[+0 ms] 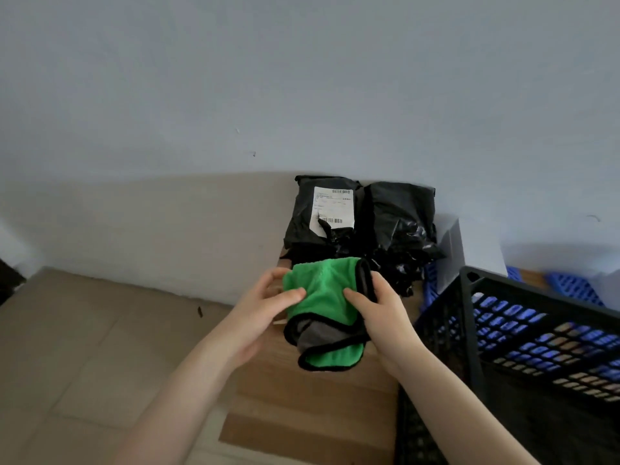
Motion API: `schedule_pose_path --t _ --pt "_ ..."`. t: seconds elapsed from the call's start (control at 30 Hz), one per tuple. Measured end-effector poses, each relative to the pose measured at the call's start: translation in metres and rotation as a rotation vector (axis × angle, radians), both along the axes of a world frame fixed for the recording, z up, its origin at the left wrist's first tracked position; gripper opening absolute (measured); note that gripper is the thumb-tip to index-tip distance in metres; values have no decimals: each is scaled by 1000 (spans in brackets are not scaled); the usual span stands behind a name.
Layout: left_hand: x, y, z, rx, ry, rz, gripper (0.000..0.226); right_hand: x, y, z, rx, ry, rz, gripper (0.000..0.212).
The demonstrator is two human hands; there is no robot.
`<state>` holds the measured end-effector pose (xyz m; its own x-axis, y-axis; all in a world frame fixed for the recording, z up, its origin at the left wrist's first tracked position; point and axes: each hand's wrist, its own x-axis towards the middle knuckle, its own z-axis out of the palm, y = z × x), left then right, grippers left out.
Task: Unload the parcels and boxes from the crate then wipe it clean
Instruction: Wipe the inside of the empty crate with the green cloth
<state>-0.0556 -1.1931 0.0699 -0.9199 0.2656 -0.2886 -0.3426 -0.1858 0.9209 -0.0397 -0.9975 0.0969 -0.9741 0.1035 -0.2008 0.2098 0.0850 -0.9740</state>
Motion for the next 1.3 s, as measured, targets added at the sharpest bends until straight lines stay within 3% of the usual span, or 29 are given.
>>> schedule_pose_path --t 0.17,0.43,0.5,0.63,0.73,0.87,1.0,1.2,1.3 --pt "-1 -5 -44 -107 -48 101 28 -10 -3 -40 50 -211 -49 20" --pt "17 18 -135 -172 -159 202 34 -4 -3 -139 19 -473 -238 25" --pt "23 21 -155 -302 -92 113 39 -4 -5 -163 26 -523 -299 25" --pt "27 18 -188 -810 104 -114 57 2 -13 -200 139 -582 -284 36" --pt "35 17 -203 -914 201 -136 62 20 -12 -213 460 -495 -219 47" --pt "50 16 -215 -971 258 -146 72 47 -10 -216 810 -243 -47 44" --pt "58 16 -219 -986 349 -188 79 56 -12 -226 956 -223 268 46" --pt "58 20 -216 -1212 584 -237 57 52 -13 -229 1056 -123 234 26" --pt "60 21 -215 -1290 668 -158 47 54 -9 -223 1008 -17 66 21"
